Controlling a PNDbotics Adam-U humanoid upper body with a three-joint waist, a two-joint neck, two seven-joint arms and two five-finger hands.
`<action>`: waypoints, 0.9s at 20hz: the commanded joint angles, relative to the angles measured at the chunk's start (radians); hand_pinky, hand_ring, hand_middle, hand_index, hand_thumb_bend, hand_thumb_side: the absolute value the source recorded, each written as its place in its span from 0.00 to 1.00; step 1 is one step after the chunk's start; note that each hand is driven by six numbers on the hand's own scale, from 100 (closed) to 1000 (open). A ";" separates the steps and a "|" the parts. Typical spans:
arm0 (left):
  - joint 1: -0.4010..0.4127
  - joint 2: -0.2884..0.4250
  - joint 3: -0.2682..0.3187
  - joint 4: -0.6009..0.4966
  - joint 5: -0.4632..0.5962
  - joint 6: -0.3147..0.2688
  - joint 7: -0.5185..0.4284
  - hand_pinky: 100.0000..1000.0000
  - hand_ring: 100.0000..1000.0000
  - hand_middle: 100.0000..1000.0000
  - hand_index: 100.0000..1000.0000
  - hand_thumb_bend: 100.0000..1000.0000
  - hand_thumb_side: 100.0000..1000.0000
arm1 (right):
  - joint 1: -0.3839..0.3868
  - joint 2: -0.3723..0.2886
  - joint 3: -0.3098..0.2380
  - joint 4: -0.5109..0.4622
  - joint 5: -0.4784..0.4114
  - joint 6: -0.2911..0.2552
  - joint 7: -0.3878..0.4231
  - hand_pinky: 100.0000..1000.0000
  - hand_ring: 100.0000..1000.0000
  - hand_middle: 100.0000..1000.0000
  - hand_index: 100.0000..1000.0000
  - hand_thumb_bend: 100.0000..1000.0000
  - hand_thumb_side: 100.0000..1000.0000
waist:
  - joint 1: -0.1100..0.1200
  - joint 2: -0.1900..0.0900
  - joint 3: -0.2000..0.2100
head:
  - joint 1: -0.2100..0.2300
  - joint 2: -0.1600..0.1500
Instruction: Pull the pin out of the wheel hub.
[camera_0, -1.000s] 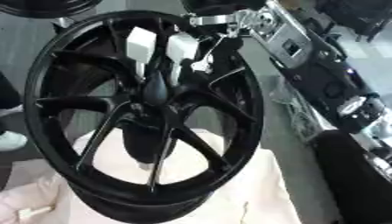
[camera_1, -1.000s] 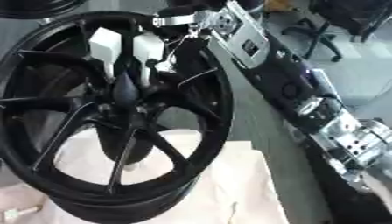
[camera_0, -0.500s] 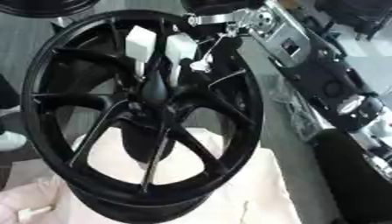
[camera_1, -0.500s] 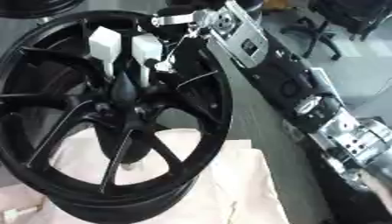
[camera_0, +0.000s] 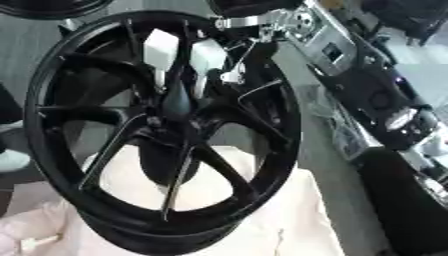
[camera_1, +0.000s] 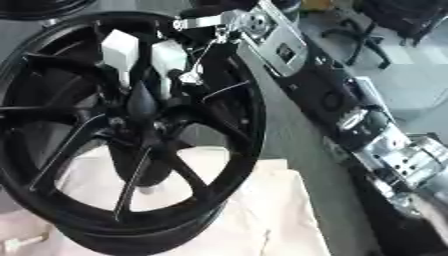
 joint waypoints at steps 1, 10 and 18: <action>-0.006 0.018 0.006 -0.011 -0.007 0.001 0.002 0.83 0.70 0.64 0.79 0.05 0.88 | -0.011 -0.035 -0.013 -0.003 -0.014 0.009 -0.001 0.30 0.36 0.46 0.68 0.00 0.00 | 0.011 -0.008 0.000 | -0.006 -0.001; -0.006 0.018 0.005 -0.011 -0.009 0.000 -0.001 0.83 0.70 0.64 0.79 0.05 0.89 | -0.012 -0.038 -0.016 -0.008 -0.053 0.028 -0.029 0.20 0.25 0.30 0.52 0.00 0.00 | 0.011 -0.006 0.003 | -0.015 -0.001; -0.005 0.019 0.006 -0.011 -0.010 0.001 -0.003 0.83 0.70 0.64 0.79 0.05 0.88 | -0.020 -0.053 -0.019 -0.015 -0.083 0.036 -0.037 0.15 0.18 0.22 0.44 0.00 0.00 | 0.011 -0.007 0.005 | -0.025 -0.001</action>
